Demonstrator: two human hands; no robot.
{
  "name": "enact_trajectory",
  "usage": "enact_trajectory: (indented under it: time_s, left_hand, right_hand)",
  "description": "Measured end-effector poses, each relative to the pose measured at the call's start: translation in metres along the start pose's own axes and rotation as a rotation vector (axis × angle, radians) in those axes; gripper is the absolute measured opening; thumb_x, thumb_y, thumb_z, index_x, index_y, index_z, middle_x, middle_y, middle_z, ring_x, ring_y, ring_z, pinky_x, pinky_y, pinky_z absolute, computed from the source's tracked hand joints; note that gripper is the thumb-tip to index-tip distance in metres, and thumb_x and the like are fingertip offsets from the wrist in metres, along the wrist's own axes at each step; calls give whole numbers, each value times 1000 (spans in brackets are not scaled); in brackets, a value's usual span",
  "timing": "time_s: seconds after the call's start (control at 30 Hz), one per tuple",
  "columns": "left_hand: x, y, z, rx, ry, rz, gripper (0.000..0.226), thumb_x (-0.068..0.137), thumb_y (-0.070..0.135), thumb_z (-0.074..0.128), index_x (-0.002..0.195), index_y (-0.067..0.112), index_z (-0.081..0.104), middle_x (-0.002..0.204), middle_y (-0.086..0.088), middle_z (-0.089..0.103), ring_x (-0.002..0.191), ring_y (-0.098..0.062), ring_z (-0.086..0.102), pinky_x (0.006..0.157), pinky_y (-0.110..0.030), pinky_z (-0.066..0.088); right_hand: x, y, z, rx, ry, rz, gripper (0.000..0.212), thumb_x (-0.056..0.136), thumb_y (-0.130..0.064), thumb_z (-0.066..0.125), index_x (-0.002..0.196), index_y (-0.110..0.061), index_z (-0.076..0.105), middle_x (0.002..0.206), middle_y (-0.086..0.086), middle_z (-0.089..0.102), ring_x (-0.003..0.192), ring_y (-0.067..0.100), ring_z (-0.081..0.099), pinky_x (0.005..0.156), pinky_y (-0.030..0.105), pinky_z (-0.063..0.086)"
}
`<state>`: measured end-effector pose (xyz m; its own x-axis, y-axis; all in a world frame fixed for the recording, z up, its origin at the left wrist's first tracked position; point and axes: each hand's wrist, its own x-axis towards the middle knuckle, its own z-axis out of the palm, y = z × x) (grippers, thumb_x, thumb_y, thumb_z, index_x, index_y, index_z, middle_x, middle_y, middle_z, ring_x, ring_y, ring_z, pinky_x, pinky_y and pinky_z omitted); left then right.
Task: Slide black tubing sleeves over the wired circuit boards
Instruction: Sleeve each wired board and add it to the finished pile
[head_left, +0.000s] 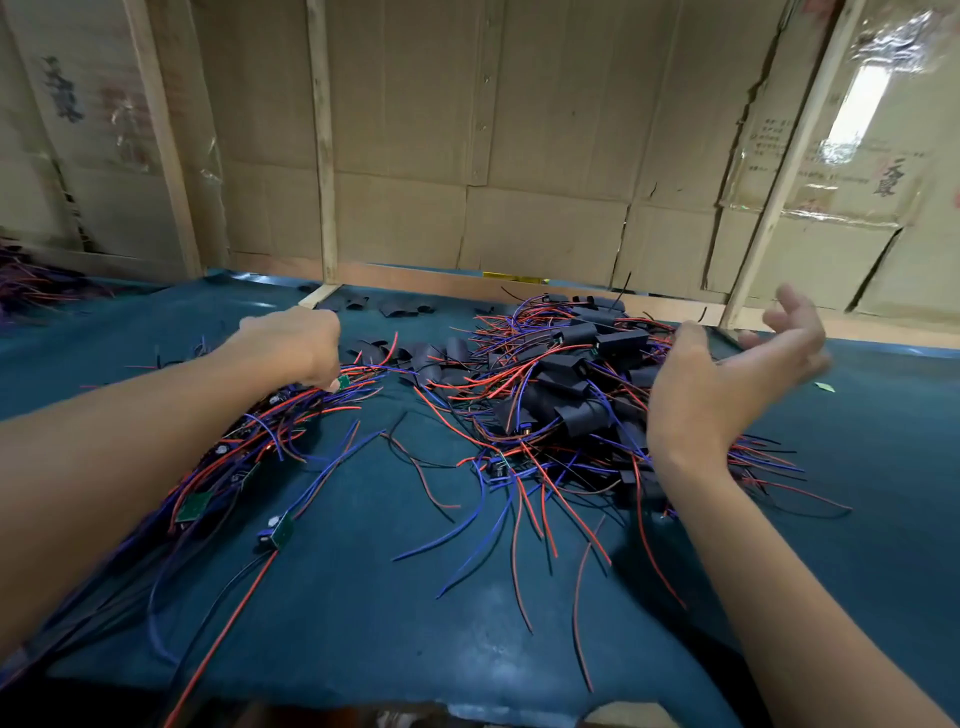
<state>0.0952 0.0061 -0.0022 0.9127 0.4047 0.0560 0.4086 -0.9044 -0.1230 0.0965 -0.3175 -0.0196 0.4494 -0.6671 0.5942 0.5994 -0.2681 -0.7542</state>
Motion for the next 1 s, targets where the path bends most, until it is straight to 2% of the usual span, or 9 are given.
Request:
enact_trajectory:
  time_s: [0.1, 0.2, 0.27, 0.4, 0.5, 0.67, 0.73, 0.83, 1.0]
  left_hand:
    - [9, -5, -1, -67, -73, 36, 33, 79, 39, 77, 96, 13, 66, 102, -6, 67, 94, -29, 63, 91, -42, 55]
    - [9, -5, 4, -34, -153, 50, 40, 82, 40, 77, 100, 12, 54, 107, -5, 59, 100, -31, 60, 93, -39, 52]
    - [4, -5, 8, -23, -146, 67, 34, 83, 37, 76, 93, 15, 53, 96, -3, 58, 95, -29, 59, 92, -39, 53]
    - [-9, -6, 8, -159, -52, 63, 25, 83, 30, 79, 86, 10, 64, 97, -10, 67, 93, -30, 63, 86, -37, 55]
    - [-17, -10, 0, -281, -18, 44, 20, 87, 34, 76, 94, 15, 72, 105, -10, 68, 100, -32, 63, 92, -41, 53]
    - [-24, -9, -15, -368, 101, 11, 23, 87, 48, 73, 86, 24, 71, 106, -6, 66, 107, -34, 60, 99, -45, 43]
    - [-24, -8, -20, -426, 181, 85, 26, 93, 42, 68, 83, 18, 70, 98, -9, 69, 97, -34, 65, 92, -44, 49]
    - [-25, -5, -32, -667, 251, 232, 21, 101, 30, 56, 87, 16, 61, 80, -1, 73, 70, -24, 72, 65, -32, 53]
    - [-35, 4, -67, -896, 462, 414, 10, 103, 30, 48, 97, 22, 50, 72, 5, 70, 52, -12, 69, 43, -29, 47]
  right_hand:
    - [-10, -1, 2, -7, -67, -94, 57, 81, -10, 65, 135, -15, 46, 127, 4, 41, 104, 15, 49, 97, 39, 45]
    - [-16, 2, 3, 28, -230, -195, 35, 85, -2, 61, 118, -15, 58, 116, 5, 51, 88, 12, 56, 78, 31, 49]
    - [-22, 5, 3, 26, -385, -371, 25, 84, 8, 59, 100, -8, 67, 105, 9, 55, 82, 11, 57, 68, 23, 46]
    - [-44, 8, 9, 55, -596, -570, 23, 78, 17, 61, 83, -3, 72, 93, 12, 59, 87, 5, 53, 70, 14, 40]
    - [-56, 10, 11, 90, -701, -588, 21, 77, 16, 63, 82, -2, 73, 92, 9, 61, 86, 7, 56, 76, 13, 41]
    - [-60, 16, 10, 96, -771, -564, 18, 80, 12, 62, 82, -2, 73, 93, 7, 61, 85, 9, 58, 76, 14, 41]
    - [-61, 19, 9, 80, -790, -545, 20, 79, 13, 62, 84, -3, 73, 94, 7, 62, 87, 10, 59, 77, 16, 44]
    - [-66, 20, 7, 61, -853, -525, 26, 80, 14, 63, 94, -6, 73, 99, 4, 62, 90, 10, 61, 80, 18, 46]
    - [-79, 14, 8, 81, -1005, -304, 23, 94, -16, 65, 116, -25, 65, 96, -13, 62, 71, 7, 63, 65, 13, 43]
